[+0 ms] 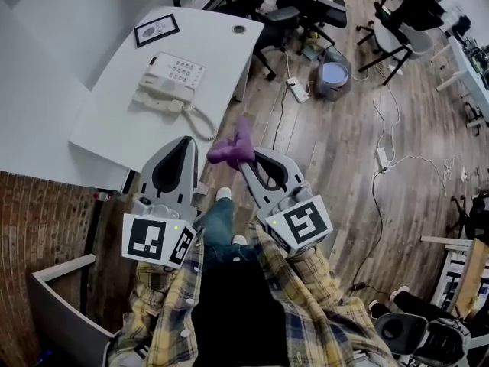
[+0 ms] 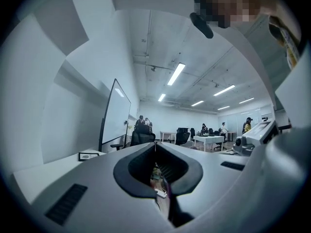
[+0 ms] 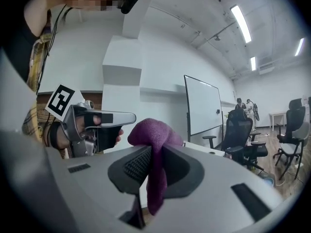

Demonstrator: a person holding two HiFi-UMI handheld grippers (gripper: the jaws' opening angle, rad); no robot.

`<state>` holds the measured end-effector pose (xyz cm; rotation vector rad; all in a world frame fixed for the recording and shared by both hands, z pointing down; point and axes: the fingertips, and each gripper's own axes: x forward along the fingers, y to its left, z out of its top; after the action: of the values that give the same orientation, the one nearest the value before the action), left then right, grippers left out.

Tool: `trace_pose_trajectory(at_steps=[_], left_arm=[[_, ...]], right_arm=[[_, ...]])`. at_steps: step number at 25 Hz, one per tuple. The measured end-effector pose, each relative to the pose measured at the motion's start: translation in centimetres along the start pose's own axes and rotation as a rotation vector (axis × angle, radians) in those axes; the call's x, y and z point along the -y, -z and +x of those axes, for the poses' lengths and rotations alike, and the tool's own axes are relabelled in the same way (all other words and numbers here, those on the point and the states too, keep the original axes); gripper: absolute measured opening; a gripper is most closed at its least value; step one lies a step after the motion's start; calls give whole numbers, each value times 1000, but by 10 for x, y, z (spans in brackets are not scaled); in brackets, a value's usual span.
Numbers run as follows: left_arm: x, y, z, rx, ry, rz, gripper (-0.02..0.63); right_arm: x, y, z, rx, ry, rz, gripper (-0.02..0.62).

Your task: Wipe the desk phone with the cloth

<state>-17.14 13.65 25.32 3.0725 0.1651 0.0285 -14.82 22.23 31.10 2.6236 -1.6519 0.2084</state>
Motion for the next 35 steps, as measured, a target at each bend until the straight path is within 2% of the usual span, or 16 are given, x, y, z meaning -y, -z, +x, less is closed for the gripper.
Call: trace_pose_trajectory(at_steps=[11, 23, 26, 30, 35], left_arm=[[-73, -14, 91, 6, 21, -14, 17], [-115, -4, 111, -11, -12, -35, 17], [-127, -3, 113, -12, -49, -28, 17], [-146, -1, 119, -22, -134, -9, 17], [-173, -2, 131, -47, -279, -3, 17]], right_arm=[[58, -29, 90, -3, 21, -1, 60], [82, -20, 133, -62, 38, -5, 60], [85, -20, 147, -48, -4, -11, 60], [93, -22, 179, -41, -89, -13, 60], [101, -29, 234, -58, -256, -18, 60]])
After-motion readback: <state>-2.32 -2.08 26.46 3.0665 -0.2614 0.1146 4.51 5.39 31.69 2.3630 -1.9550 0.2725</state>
